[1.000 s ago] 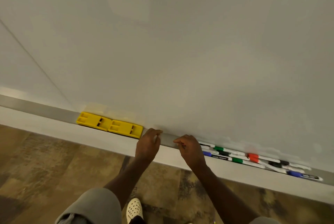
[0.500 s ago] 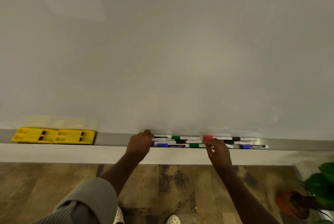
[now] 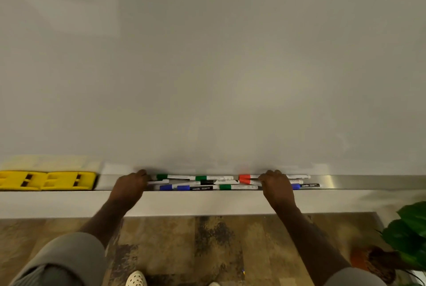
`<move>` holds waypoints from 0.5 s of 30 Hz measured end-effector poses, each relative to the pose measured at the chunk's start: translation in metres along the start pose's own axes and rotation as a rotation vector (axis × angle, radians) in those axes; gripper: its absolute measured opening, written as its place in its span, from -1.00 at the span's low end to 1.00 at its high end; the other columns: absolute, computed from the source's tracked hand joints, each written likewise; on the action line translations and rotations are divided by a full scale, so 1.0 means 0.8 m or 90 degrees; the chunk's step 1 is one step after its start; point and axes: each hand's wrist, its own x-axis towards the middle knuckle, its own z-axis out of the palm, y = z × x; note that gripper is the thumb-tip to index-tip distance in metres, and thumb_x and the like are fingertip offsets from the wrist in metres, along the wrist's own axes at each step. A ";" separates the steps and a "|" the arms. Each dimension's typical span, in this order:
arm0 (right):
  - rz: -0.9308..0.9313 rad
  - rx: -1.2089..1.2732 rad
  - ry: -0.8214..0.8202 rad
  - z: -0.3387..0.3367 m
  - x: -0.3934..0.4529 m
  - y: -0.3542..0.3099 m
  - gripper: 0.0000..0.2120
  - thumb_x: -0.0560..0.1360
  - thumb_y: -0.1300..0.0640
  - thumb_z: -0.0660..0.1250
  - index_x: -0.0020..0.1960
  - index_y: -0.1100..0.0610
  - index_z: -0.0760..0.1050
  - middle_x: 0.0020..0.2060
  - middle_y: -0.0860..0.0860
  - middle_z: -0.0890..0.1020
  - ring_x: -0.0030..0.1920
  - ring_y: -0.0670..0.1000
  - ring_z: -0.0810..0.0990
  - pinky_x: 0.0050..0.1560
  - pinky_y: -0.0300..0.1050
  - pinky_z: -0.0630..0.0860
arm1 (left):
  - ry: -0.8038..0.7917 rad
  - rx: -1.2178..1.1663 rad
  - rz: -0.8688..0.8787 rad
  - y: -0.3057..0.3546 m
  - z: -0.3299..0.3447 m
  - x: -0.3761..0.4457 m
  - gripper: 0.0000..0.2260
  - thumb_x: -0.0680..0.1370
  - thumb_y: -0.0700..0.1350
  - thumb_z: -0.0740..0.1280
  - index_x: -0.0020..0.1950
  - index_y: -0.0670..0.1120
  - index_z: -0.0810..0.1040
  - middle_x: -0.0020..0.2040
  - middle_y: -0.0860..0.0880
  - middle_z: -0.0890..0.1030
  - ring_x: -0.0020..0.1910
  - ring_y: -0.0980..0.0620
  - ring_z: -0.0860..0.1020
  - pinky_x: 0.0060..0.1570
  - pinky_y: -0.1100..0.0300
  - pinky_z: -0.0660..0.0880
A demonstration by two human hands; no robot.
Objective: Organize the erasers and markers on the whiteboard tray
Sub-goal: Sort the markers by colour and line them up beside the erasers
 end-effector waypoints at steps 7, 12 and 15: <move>-0.027 -0.134 -0.102 0.000 0.018 -0.002 -0.81 0.53 0.13 0.27 0.09 0.11 0.58 -0.01 0.05 0.63 0.03 0.08 0.55 0.08 0.01 0.47 | -0.021 0.009 -0.034 -0.019 0.007 -0.009 -0.86 0.41 -0.25 0.46 -0.05 -0.09 0.68 -0.15 -0.09 0.61 -0.29 -0.12 0.60 -0.46 0.05 0.53; -0.028 -0.124 -0.108 0.008 0.015 0.001 -0.79 0.54 0.12 0.25 0.14 0.08 0.54 0.08 0.05 0.59 0.10 0.07 0.52 0.14 0.00 0.45 | 0.014 0.001 -0.019 -0.029 0.007 -0.025 -0.84 0.32 -0.25 0.53 -0.17 -0.08 0.65 -0.26 -0.06 0.56 -0.35 -0.10 0.55 -0.56 0.11 0.43; -0.056 -0.103 -0.066 0.007 0.011 0.006 -0.78 0.53 0.04 0.26 0.12 0.09 0.54 0.07 0.05 0.59 0.10 0.09 0.52 0.14 0.03 0.46 | 0.043 0.001 -0.002 -0.041 0.009 -0.041 -0.84 0.30 -0.26 0.54 -0.20 -0.08 0.64 -0.29 -0.06 0.55 -0.37 -0.11 0.54 -0.60 0.12 0.40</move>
